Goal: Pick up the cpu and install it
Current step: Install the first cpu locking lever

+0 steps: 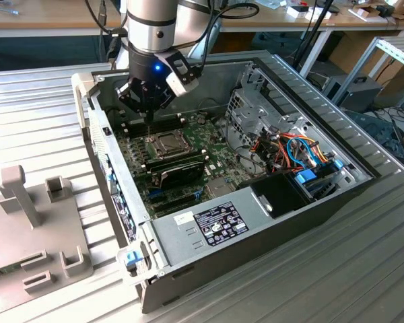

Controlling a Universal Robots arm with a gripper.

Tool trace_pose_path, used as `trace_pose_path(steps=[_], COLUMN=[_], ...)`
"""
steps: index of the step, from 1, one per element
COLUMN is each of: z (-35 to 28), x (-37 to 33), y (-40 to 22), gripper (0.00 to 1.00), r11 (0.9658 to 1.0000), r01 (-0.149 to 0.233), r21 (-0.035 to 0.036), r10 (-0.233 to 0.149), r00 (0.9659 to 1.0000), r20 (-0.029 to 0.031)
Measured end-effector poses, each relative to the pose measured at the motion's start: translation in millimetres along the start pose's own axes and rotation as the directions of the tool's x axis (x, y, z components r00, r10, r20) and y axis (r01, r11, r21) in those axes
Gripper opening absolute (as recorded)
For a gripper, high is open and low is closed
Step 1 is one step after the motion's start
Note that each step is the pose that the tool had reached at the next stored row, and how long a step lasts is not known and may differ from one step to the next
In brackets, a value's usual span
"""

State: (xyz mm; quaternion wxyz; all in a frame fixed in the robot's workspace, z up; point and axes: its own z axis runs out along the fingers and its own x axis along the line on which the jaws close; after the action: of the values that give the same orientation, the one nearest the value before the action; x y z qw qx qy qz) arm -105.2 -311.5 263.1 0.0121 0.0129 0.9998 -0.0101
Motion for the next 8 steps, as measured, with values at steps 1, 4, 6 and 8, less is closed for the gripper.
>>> trace_pose_path(steps=[1,4,6,8], z=[0.0,0.0,0.0,0.1], x=[0.1,0.2,0.3,0.4], y=[1.0,4.6,8.0,10.6], gripper=[0.11,0.11,0.11,0.11], r11=[1.0,1.0,1.0,1.0], r01=[0.0,-0.001,-0.001,-0.002], r21=[0.0001,0.0,0.0001,0.0001], r10=[0.0,0.001,0.001,0.002], r00=[1.0,1.0,1.0,1.0], r20=[-0.0001,0.0002,0.0004,0.0008])
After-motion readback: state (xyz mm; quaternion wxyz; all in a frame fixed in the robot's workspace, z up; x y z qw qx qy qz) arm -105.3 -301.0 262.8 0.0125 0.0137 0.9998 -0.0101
